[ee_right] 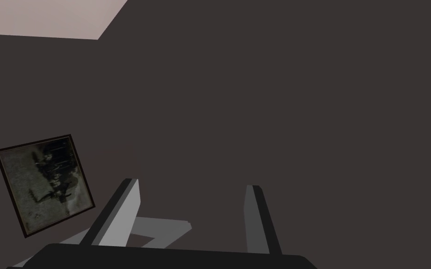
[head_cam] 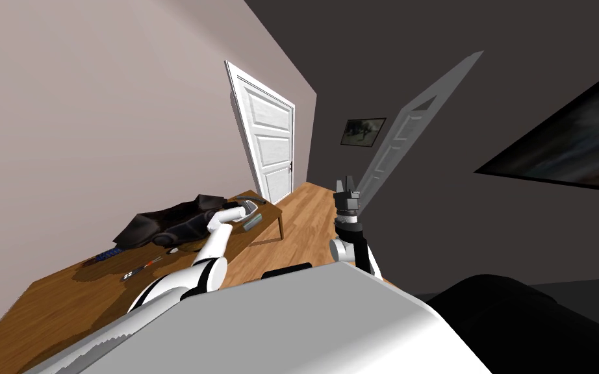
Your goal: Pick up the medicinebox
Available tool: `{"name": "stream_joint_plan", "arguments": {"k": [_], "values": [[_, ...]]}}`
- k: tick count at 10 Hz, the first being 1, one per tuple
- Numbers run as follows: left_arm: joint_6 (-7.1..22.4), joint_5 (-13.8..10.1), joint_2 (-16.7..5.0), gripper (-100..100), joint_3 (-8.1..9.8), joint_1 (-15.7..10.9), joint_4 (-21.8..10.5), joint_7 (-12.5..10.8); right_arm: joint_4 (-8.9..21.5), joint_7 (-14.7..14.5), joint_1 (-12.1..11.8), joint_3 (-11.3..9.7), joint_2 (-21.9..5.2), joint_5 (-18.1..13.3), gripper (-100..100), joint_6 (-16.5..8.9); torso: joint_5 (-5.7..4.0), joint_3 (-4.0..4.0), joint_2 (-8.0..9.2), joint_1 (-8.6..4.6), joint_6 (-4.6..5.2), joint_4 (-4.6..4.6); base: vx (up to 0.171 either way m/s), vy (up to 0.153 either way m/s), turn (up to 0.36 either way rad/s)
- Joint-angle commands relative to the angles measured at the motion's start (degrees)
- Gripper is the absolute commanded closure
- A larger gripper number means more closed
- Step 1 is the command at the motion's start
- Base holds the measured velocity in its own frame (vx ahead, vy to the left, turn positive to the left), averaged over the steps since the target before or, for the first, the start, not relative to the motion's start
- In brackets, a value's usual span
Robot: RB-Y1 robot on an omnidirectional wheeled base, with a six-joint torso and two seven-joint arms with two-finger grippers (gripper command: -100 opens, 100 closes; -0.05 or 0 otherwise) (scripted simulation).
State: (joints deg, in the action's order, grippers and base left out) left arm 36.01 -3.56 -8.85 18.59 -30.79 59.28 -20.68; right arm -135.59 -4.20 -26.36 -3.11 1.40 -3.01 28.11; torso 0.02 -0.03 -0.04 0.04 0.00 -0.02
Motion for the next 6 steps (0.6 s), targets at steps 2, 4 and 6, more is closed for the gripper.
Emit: {"name": "stream_joint_plan", "arguments": {"k": [2, 4, 6], "values": [[2.9, 0.2, 0.3, -100, 1.11, -2.1, -4.3, -1.4, 0.0, 0.0, 0.0, 0.0, 0.0, 0.0, 0, 0.0, 0.00, -0.01, -0.03, 0.03, 0.00, 0.00, 0.021, 0.020, 0.012], [5.0, 0.4, 0.5, -100, 2.07, -4.0, -7.4, -2.6, 0.0, 0.0, 0.0, 0.0, 0.0, 0.0, 0, 0.0, 0.00, -0.02, -0.04, 0.03, 0.00, 0.00, 0.022, 0.018, 0.009], [7.0, 0.7, 0.6, -100, 3.01, -5.9, -9.6, -3.7, 0.0, 0.0, 0.0, 0.0, 0.0, 0.0, 0, 0.0, 0.00, 0.01, 0.01, -0.02, 0.00, 0.00, 0.010, 0.006, 0.006]]}}
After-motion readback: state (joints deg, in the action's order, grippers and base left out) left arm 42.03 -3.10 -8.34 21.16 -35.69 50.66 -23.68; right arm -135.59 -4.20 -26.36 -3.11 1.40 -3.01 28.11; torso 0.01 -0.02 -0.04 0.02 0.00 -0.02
